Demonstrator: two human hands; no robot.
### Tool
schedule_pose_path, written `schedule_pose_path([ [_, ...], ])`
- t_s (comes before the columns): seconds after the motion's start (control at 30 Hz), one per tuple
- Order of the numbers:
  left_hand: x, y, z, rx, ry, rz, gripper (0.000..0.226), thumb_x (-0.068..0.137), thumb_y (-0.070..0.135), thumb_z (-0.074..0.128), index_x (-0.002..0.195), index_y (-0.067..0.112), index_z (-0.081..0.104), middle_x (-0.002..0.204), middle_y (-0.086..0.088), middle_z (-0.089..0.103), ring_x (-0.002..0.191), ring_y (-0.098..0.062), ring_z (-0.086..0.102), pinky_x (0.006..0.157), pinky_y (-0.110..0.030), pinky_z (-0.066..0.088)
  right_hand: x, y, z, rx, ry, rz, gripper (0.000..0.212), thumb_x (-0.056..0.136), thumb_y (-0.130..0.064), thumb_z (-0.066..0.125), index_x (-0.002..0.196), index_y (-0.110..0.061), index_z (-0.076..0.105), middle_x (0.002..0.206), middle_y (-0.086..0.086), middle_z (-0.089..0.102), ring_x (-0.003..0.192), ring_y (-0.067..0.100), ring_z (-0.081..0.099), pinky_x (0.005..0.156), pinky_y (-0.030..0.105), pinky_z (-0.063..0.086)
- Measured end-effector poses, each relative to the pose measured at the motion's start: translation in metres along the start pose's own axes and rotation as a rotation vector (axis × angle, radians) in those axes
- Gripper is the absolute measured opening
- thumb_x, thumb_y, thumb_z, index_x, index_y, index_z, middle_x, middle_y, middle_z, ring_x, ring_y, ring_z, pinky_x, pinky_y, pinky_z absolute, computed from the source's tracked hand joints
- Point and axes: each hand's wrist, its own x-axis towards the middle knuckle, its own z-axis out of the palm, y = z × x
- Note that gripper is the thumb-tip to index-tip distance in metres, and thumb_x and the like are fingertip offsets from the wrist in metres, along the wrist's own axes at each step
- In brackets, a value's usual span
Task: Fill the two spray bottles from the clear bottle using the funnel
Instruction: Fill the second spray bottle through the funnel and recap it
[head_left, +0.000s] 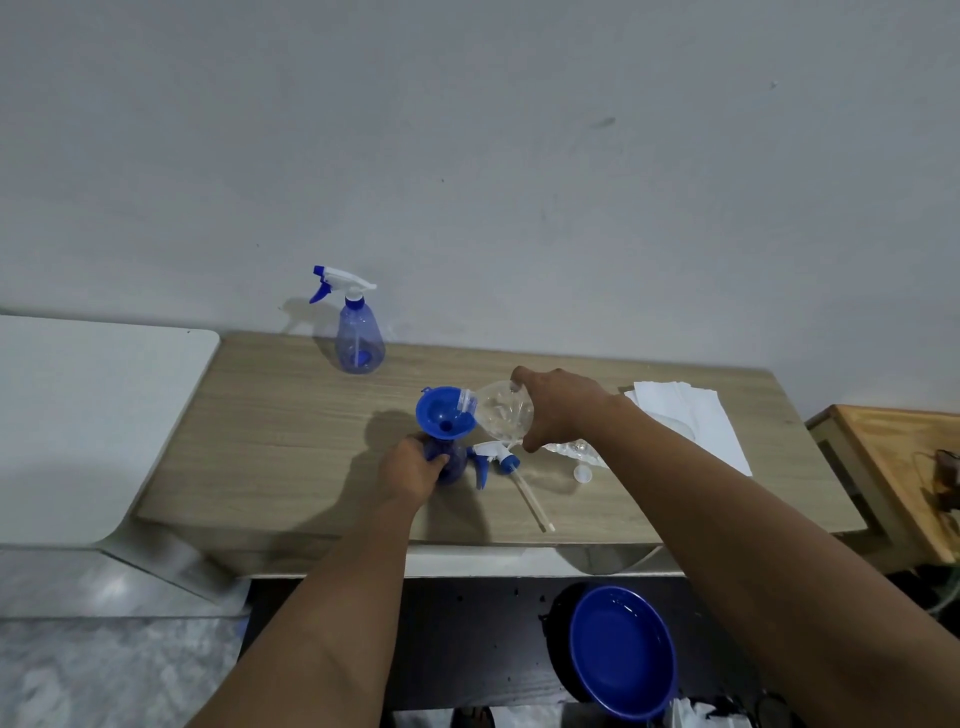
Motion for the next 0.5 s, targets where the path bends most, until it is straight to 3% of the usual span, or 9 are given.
schedule_pose_path([
  [0.5,-0.0030,0.0020,-0.0021,-0.006,0.004,-0.006,0.021,0.086,0.021,0.073,0.106,0.013,0.069,0.097,-0.009,0.074,0.091,-0.029,0.069,0.082,-0.038,0.055,-0.0010,0.0007,0.0026,-0.031,-0.010,-0.001,0.087,0.069,-0.038,0.088,0.141,-0.027,0.041,0.099,-0.003,0.058,0.091,0.025,0.061,0.070,0.034,0.051],
])
